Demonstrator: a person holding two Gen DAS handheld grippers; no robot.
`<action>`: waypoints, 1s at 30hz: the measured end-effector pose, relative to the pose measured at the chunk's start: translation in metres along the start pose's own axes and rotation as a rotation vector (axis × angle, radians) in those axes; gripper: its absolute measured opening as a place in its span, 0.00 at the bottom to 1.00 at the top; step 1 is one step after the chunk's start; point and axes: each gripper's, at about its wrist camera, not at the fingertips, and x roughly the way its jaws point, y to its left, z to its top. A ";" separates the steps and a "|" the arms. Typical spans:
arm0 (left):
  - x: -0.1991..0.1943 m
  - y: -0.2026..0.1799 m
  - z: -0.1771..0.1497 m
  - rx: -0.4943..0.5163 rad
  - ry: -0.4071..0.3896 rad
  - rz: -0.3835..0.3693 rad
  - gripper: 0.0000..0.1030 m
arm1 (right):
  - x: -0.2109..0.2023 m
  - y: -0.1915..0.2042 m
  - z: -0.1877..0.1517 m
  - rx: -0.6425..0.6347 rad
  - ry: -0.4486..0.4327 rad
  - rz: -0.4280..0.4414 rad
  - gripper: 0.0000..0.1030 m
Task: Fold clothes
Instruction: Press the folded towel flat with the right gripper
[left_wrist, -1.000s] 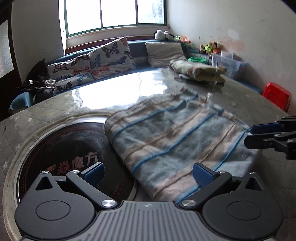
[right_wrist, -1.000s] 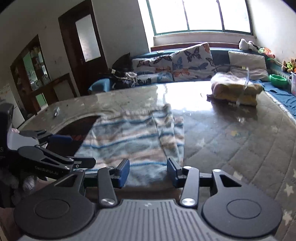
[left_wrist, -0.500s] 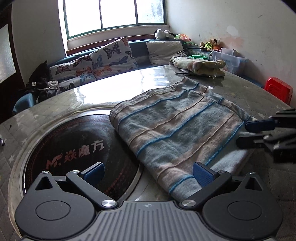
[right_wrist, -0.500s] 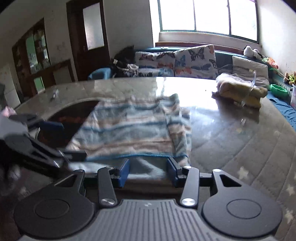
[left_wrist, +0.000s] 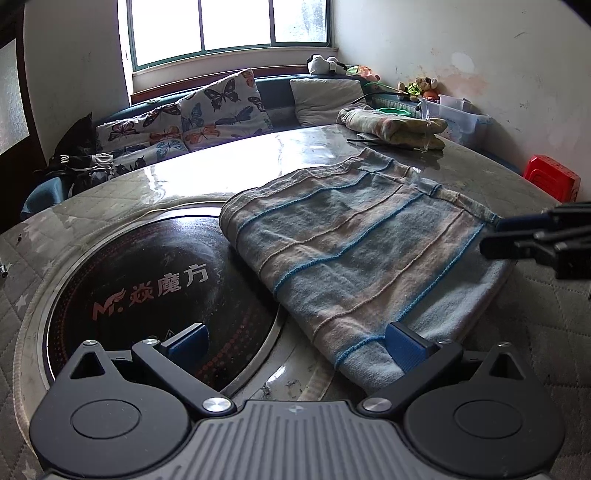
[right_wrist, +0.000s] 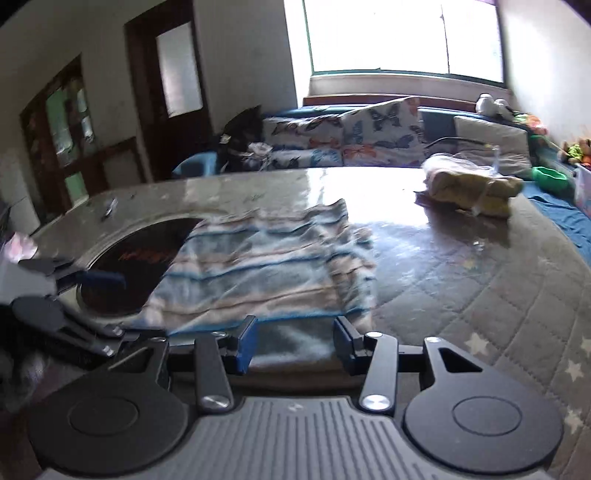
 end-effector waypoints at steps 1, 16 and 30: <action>0.000 0.000 0.000 0.000 0.000 0.002 1.00 | 0.001 -0.002 0.001 -0.002 -0.004 -0.017 0.43; -0.008 -0.009 0.001 0.029 -0.004 -0.033 0.77 | 0.010 -0.046 0.007 0.218 0.025 0.026 0.38; -0.023 -0.004 -0.007 0.044 0.025 -0.156 0.35 | -0.020 -0.028 -0.022 0.190 0.086 0.028 0.18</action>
